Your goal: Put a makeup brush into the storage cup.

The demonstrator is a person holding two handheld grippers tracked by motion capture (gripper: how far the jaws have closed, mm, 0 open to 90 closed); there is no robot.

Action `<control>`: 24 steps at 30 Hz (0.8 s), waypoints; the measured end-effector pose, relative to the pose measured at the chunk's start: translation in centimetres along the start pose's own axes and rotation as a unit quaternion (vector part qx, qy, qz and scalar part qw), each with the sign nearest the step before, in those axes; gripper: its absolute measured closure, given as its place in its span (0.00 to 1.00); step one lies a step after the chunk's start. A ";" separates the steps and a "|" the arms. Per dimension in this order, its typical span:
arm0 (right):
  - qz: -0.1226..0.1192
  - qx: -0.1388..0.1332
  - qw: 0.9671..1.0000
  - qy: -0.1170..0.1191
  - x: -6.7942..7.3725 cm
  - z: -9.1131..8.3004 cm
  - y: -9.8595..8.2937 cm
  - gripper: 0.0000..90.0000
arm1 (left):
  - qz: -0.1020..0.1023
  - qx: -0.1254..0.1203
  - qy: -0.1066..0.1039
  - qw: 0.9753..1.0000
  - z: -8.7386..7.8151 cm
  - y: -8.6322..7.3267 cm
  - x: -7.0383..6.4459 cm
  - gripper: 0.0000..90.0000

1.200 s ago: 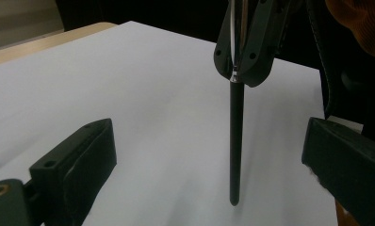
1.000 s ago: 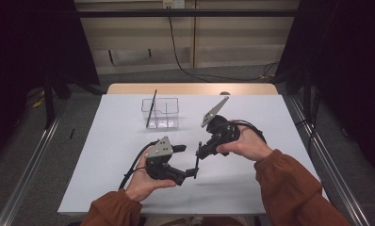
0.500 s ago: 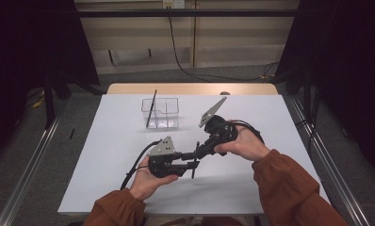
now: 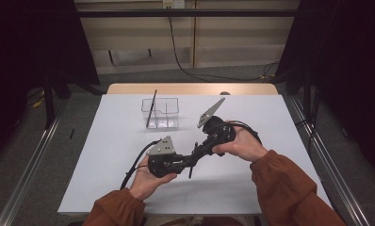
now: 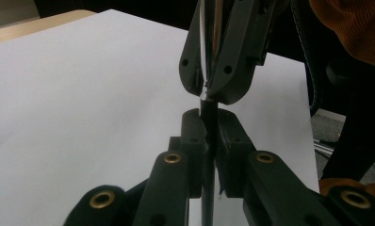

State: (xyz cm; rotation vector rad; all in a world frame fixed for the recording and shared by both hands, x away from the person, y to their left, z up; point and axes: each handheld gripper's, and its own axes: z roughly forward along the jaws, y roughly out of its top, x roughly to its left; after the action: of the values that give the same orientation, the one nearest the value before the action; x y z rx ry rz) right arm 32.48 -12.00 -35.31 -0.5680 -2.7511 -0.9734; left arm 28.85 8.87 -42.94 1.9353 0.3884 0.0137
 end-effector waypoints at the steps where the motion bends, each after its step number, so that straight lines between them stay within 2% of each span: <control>1: 0.000 -0.001 1.000 0.000 0.0 0.0 0.0 0.93 | 0.001 0.000 -0.001 1.000 0.0 0.0 0.0 0.93; 9: -0.002 -0.014 1.000 0.003 0.1 -0.1 -0.3 0.92 | 0.000 0.002 -0.006 1.000 -0.1 0.0 0.1 0.93; 15: -0.005 -0.032 0.999 -0.001 0.1 -0.5 -0.7 0.89 | -0.003 0.001 -0.004 1.000 -0.2 0.0 0.4 0.93; 24: 0.006 -0.067 0.998 -0.004 0.0 -1.1 -1.7 0.82 | -0.003 -0.001 0.000 1.000 -0.4 0.1 0.5 0.93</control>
State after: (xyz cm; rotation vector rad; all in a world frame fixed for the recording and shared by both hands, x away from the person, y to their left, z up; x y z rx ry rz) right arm 31.83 -13.93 -35.46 -0.6086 -2.7006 -1.1631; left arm 29.21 9.38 -42.79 1.9313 0.3951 0.0103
